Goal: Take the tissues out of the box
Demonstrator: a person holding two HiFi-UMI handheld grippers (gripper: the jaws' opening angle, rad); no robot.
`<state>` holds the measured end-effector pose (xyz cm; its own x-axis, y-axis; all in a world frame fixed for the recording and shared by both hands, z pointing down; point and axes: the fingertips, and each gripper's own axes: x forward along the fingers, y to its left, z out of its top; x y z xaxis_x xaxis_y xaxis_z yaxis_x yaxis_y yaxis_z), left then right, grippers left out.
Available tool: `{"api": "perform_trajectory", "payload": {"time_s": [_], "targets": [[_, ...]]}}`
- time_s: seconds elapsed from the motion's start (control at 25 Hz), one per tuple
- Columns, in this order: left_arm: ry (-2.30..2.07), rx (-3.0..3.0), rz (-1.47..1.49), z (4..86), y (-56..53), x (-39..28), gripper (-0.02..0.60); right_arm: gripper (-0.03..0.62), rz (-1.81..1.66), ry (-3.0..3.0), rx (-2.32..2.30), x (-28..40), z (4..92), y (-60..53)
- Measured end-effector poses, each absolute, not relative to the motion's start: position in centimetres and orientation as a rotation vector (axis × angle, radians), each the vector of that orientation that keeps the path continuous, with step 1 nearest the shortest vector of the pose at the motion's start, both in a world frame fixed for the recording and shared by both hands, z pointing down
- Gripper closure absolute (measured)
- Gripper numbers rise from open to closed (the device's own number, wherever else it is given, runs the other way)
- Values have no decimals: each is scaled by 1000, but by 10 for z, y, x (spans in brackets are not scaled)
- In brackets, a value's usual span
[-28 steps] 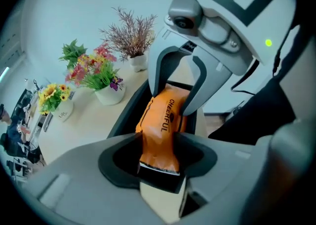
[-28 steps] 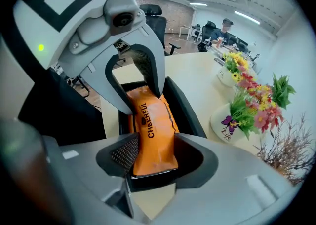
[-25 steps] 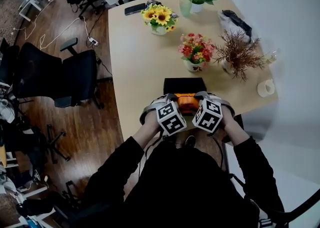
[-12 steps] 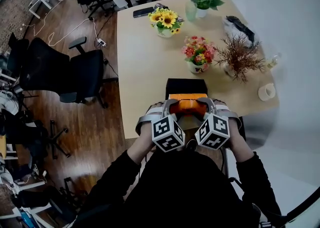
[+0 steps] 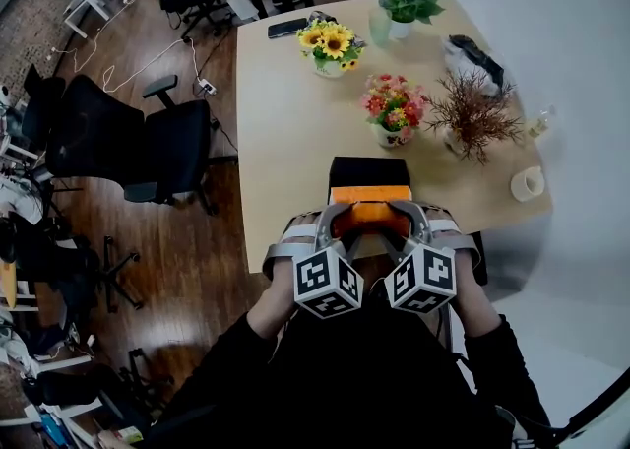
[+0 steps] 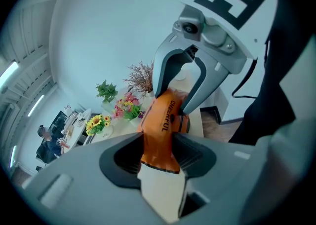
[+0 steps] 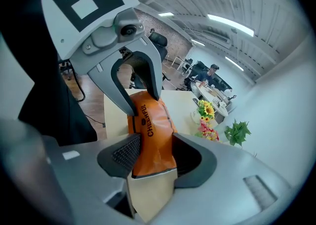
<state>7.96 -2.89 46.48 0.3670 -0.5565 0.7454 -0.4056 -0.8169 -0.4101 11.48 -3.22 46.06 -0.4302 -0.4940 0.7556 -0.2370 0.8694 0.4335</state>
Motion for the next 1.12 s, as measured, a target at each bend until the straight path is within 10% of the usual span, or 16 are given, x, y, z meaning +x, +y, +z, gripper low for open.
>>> {"api": "perform_trajectory", "payload": {"time_s": [1.12], "targets": [[1247,-2339,-1504,433,-46,-27,423,401,-543,-2116,302,6,432,-60]]}}
